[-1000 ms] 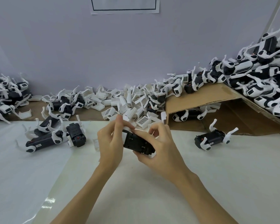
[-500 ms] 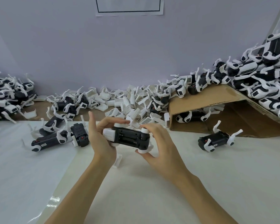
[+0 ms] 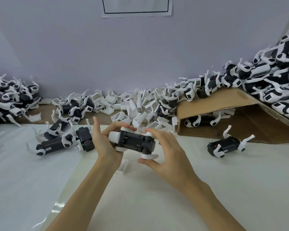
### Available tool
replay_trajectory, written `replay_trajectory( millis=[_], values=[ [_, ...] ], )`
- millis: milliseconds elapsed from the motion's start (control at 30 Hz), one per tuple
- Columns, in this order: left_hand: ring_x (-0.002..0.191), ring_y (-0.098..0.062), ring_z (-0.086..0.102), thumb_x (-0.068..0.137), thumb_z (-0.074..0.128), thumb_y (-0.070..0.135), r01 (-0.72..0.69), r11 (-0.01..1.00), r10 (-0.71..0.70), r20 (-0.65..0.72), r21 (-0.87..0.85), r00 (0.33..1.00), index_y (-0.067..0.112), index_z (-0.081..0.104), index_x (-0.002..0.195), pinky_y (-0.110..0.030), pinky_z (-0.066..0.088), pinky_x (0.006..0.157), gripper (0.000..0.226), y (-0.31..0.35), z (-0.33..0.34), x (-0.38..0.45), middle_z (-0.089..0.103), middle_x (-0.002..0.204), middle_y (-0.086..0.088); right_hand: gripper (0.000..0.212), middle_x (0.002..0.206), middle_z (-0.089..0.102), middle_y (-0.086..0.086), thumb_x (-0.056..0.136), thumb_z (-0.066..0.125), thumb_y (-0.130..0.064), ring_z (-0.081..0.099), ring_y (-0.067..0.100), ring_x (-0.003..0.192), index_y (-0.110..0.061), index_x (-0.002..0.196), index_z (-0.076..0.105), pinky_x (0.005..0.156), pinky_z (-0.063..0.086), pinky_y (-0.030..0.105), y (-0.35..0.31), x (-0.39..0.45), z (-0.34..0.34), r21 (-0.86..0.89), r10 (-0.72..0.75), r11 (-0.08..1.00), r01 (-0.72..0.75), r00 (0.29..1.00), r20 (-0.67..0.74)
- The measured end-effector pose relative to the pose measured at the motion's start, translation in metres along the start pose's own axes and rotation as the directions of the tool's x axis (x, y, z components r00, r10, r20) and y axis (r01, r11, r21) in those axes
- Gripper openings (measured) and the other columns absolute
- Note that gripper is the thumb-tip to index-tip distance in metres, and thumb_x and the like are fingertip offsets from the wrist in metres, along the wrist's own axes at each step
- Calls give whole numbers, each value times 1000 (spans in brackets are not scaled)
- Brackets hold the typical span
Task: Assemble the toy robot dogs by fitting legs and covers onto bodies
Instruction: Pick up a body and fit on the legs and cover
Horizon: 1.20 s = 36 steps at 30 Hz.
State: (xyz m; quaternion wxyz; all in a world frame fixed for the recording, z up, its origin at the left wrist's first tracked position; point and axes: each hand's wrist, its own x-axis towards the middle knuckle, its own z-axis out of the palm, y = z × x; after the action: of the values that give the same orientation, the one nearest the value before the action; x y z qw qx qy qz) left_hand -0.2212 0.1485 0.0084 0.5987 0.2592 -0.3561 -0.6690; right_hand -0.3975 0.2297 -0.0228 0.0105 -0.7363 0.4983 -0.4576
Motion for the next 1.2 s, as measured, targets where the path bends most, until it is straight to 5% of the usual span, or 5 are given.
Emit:
replay_trajectory(
  millis=[467, 633, 900, 1100, 1200],
  values=[
    [77, -18, 71, 112, 38, 57, -291, 726, 384, -15, 623, 923, 17, 74, 55, -14, 47, 79, 78, -14, 2, 0, 74, 67, -6, 56, 115, 64, -19, 83, 68, -74, 59, 6, 110, -44, 126, 46, 92, 51, 27, 5, -7, -2, 111, 287, 937, -332, 909, 302],
    [103, 8, 66, 107, 32, 69, -179, 706, 219, 30, 685, 975, 18, 81, 92, -18, 40, 91, 73, -11, 5, 4, 80, 100, 10, 51, 99, 75, -11, 84, 62, -75, 73, 11, 82, -35, 116, 64, 71, 56, 24, 2, 0, -12, 297, 422, 836, -462, 886, 191],
    [71, -42, 74, 90, 71, 60, 104, 737, -273, 153, 668, 950, 5, 74, 109, -40, 61, 71, 59, -7, 7, -2, 77, 103, -23, 87, 74, 77, 10, 74, 43, -95, 72, 22, 62, -18, 93, 78, 56, 44, 26, 8, 9, -19, 340, 695, 574, -745, 663, 279],
    [76, -36, 76, 72, 87, 59, 64, 912, -67, -8, 406, 998, 2, 70, 120, -37, 62, 75, 76, -2, 2, 7, 77, 93, -26, 59, 106, 77, -3, 101, 31, -73, 70, 14, 104, -31, 121, 69, 72, 55, 25, 17, 6, -10, 505, 597, 611, -610, 773, 212],
    [98, -30, 74, 80, 77, 59, 78, 971, -67, -57, 227, 996, 2, 68, 126, -36, 61, 97, 73, 3, -5, 13, 77, 116, -20, 35, 147, 55, -13, 109, 49, -32, 43, 8, 141, -26, 142, 58, 109, 42, 23, 36, 0, -13, -39, 427, 904, -425, 902, 58]
  ],
)
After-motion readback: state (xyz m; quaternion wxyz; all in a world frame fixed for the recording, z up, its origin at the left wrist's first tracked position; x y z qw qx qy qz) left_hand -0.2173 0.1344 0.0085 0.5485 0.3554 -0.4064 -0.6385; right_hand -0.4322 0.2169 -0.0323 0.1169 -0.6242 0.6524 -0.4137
